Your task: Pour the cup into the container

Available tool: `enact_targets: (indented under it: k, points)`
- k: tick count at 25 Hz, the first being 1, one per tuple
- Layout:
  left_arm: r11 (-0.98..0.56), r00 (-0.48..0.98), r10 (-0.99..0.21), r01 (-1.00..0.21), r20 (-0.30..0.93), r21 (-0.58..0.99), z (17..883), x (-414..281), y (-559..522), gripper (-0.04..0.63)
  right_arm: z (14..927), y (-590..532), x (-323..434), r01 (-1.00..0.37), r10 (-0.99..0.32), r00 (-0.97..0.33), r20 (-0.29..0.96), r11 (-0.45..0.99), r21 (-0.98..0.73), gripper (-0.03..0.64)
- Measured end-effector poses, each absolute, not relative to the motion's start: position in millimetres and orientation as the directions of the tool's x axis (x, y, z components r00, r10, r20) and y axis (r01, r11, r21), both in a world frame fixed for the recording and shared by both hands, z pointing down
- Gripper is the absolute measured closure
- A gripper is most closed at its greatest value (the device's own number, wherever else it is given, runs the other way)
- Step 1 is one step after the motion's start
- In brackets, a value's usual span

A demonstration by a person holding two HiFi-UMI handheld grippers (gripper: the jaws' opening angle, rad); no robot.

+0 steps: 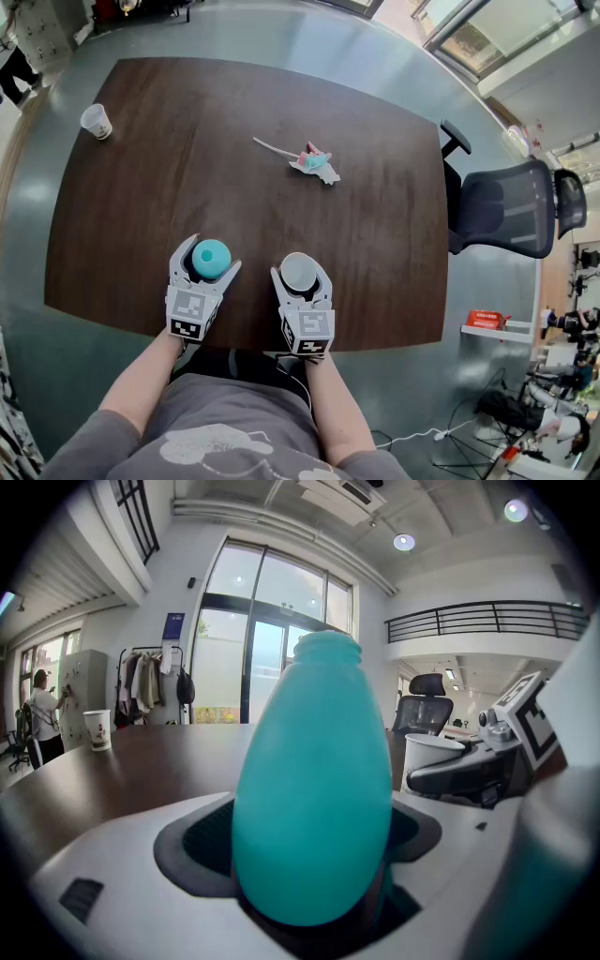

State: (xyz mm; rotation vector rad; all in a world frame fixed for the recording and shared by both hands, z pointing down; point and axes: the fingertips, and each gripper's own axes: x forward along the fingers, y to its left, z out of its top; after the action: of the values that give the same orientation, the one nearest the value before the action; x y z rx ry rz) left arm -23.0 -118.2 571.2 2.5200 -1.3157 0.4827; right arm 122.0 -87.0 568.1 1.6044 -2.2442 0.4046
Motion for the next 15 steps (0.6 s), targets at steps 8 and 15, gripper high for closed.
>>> enact_targets:
  k: [8,15]
  points:
    - [-0.567,0.545,-0.731,-0.82,0.41,0.079,572,-21,-118,0.169,568,-87,117,-0.943,-0.853,-0.315,0.416,0.332,-0.035,0.296]
    - [-0.543,0.523,-0.765,-0.838,0.374,0.062,568,-27,-116,0.167,568,-87,112,-0.935,-0.845,-0.326,0.425,0.353,-0.015,0.225]
